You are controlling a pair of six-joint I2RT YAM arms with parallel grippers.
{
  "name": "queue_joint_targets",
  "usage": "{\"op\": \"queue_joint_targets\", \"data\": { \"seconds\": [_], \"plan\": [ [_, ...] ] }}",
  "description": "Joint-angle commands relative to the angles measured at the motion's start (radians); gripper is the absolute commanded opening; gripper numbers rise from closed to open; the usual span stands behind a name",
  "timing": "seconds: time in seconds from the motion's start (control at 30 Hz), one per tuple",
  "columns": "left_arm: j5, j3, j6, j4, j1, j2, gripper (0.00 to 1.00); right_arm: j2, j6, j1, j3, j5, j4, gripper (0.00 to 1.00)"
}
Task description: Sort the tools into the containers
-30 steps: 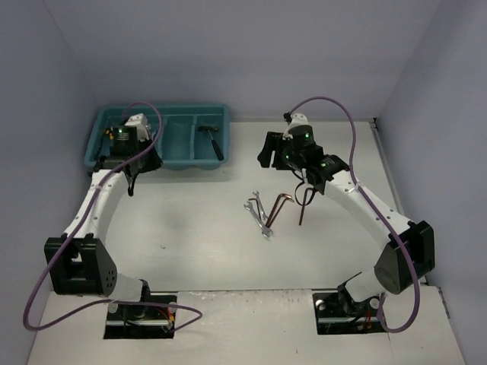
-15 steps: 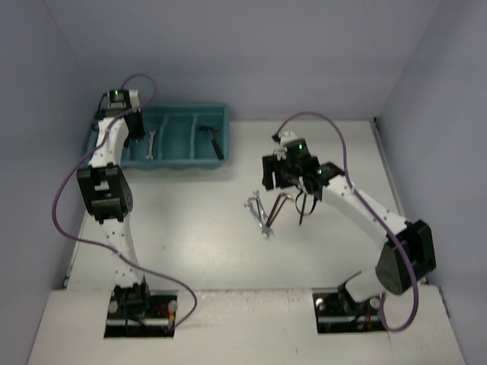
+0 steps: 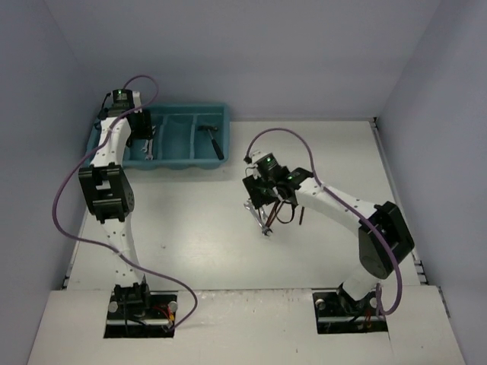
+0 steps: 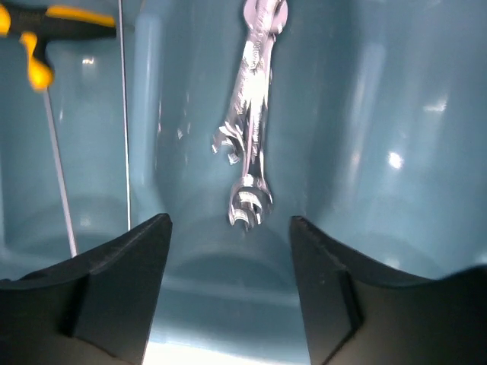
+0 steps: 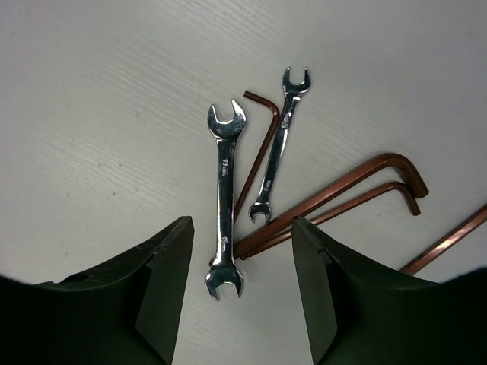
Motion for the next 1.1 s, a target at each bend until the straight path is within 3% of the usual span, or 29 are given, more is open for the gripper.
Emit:
{"op": "queue_joint_targets", "data": {
  "seconds": [0.0, 0.2, 0.53, 0.73, 1.07],
  "plan": [
    [-0.037, -0.082, -0.109, 0.012, -0.062, -0.320, 0.65, 0.084, -0.021, 0.042, 0.054, 0.094, -0.051, 0.44],
    [-0.003, -0.373, -0.235, 0.015, -0.154, -0.652, 0.67, 0.167, -0.028, 0.066, 0.082, 0.109, -0.061, 0.37],
    [0.074, -0.716, -0.289, 0.013, -0.297, -0.977, 0.67, 0.262, -0.033, 0.121, 0.121, 0.153, -0.071, 0.29],
    [0.092, -0.812, -0.304, 0.011, -0.306, -1.087, 0.68, 0.304, -0.025, 0.124, 0.146, 0.177, -0.072, 0.30],
    [0.139, -0.876, -0.322, 0.006, -0.306, -1.127, 0.68, 0.377, -0.005, 0.126, 0.153, 0.173, -0.075, 0.32]
  ]
}}
